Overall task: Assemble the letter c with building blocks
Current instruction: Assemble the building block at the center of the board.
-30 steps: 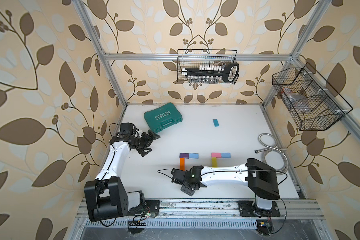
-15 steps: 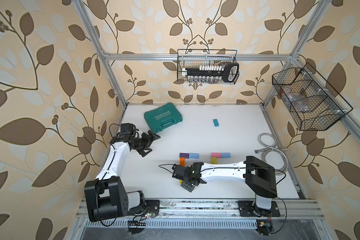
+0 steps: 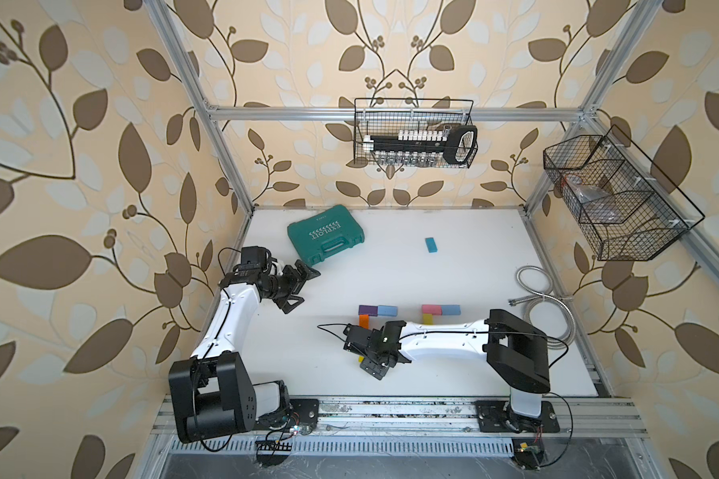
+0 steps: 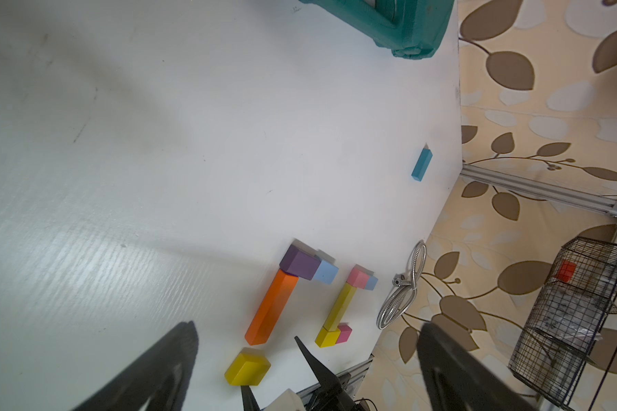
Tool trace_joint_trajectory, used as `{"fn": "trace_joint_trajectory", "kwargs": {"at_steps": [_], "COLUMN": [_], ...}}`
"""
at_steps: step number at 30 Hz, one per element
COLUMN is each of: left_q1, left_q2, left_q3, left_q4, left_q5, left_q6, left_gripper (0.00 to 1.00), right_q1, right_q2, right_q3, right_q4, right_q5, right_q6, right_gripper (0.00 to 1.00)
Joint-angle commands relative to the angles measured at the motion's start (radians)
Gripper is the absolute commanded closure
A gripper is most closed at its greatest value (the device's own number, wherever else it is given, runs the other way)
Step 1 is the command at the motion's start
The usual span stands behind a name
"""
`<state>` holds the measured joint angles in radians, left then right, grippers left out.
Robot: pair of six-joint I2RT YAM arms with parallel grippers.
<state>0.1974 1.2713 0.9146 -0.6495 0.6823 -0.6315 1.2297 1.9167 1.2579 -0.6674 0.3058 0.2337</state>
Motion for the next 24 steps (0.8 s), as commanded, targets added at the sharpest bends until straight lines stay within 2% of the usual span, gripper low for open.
{"fn": "trace_joint_trajectory", "kwargs": {"at_steps": [1,7,13,17,21,24], "left_q1": [0.004,0.005,0.004,0.004,0.005,0.005], "left_q2": [-0.007,-0.009,-0.013,-0.021,-0.024,-0.021], "left_q3": [-0.005,-0.007,-0.012,-0.016,-0.017,-0.017], "left_q4": [0.011,0.013,0.013,0.016,0.015,0.013], "left_q5": [0.028,0.030,0.031,0.037,0.037,0.033], "left_q6": [-0.003,-0.005,-0.005,-0.011,-0.011,-0.010], "left_gripper": [0.01,0.01,0.01,0.01,0.01,0.01], "right_q1": [-0.007,-0.009,-0.007,-0.007,-0.031,-0.053], "right_q2": [0.034,0.033,-0.039,-0.121,-0.126,-0.141], "right_q3": [0.025,0.031,0.009,0.006,0.045,0.018], "right_q4": [-0.009,-0.012,-0.033,-0.055,-0.139,-0.113], "right_q5": [0.004,0.004,-0.061,-0.145,-0.180,-0.246], "right_q6": [-0.013,-0.011,0.056,0.183,0.394,0.547], "right_gripper": [0.17,0.17,0.17,0.17,0.17,0.16]}}
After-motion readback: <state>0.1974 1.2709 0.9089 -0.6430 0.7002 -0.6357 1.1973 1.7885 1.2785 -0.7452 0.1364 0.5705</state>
